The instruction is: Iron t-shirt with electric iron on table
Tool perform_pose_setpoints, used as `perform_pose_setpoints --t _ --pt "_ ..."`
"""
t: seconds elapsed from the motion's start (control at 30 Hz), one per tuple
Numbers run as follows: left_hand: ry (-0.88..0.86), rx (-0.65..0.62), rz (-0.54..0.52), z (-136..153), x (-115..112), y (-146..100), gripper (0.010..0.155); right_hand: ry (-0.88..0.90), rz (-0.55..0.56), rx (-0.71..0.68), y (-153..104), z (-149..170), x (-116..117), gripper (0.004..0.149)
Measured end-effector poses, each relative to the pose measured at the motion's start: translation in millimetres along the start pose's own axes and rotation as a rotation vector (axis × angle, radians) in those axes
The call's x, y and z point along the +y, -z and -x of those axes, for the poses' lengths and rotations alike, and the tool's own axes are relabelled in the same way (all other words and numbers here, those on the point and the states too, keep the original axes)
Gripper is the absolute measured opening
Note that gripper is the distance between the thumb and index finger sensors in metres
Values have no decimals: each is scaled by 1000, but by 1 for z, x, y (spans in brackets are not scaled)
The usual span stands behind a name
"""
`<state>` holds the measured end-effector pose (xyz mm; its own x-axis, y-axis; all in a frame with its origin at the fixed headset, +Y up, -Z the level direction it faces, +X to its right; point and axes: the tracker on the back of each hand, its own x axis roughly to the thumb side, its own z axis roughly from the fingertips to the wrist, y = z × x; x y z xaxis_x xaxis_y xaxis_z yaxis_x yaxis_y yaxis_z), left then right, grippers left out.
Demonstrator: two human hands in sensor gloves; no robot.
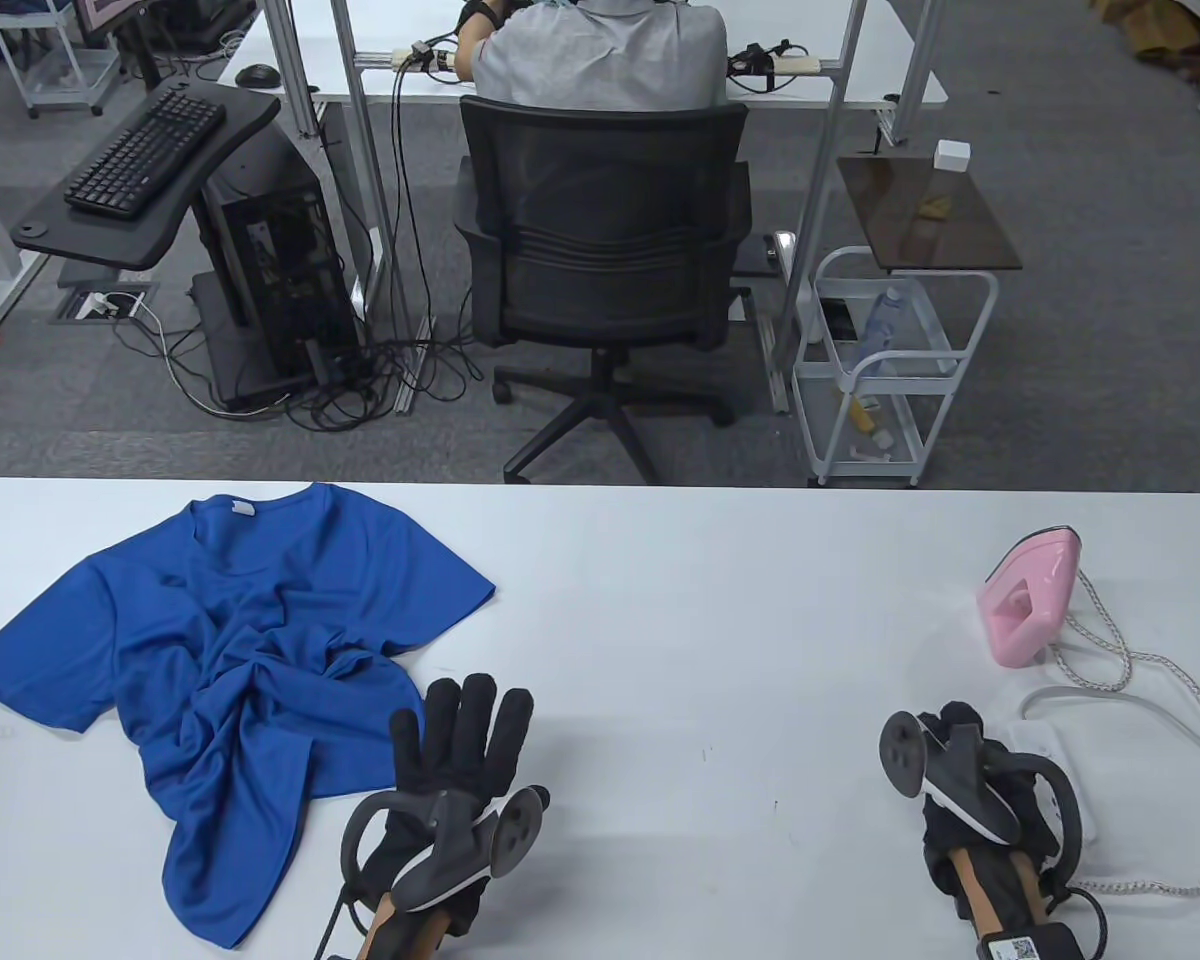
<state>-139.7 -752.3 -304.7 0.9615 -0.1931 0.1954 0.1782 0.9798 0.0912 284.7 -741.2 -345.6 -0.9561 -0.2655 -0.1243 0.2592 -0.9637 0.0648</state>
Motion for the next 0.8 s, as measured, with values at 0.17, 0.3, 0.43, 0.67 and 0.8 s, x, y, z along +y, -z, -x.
perform_pose_setpoints --t 0.17,0.3,0.43,0.67,0.8 --pt "-14 -1 14 0 0 0 97 -18 3 15 -5 22 -6 66" --pt "-11 -2 13 0 0 0 97 90 -11 63 -9 48 -4 61" --pt "-11 -3 11 -1 0 0 98 164 -14 142 -12 73 -8 57" --pt "-1 -15 17 -3 0 0 97 228 -50 241 -18 99 3 54" --pt "3 -19 13 -5 1 0 97 232 -112 268 -18 102 8 54"
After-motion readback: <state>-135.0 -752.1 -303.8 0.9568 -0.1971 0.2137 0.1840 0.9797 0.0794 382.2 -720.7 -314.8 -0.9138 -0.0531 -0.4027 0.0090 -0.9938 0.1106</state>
